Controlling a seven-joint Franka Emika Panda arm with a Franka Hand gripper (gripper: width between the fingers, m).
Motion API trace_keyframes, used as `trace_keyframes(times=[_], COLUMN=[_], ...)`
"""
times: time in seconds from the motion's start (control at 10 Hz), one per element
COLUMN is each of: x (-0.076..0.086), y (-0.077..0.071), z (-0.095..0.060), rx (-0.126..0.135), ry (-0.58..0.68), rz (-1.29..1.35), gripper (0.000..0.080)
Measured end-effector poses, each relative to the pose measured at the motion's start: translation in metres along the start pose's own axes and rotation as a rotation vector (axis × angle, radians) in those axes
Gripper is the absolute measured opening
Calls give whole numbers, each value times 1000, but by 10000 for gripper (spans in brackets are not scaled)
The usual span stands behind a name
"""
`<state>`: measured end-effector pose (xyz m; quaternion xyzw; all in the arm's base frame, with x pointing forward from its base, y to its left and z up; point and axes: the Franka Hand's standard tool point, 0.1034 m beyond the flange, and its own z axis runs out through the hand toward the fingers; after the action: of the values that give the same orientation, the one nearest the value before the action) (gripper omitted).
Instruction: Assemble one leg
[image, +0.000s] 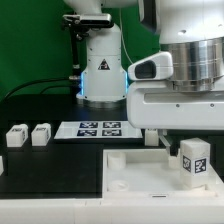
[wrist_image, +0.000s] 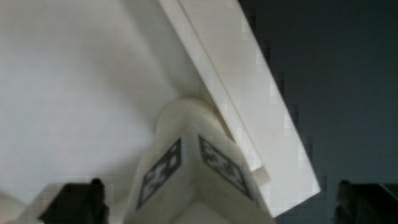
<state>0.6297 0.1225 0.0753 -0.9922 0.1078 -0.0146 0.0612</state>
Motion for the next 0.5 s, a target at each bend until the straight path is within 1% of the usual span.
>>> trace_keyframes(times=[0.3, 0.4, 0.5], x=[4, 4, 4], y=[1, 1, 1], z=[-2, -2, -2], rx=[-16, -17, -17], ry=[-13, -12, -12], rz=[-373, -386, -379], gripper=[649, 649, 622])
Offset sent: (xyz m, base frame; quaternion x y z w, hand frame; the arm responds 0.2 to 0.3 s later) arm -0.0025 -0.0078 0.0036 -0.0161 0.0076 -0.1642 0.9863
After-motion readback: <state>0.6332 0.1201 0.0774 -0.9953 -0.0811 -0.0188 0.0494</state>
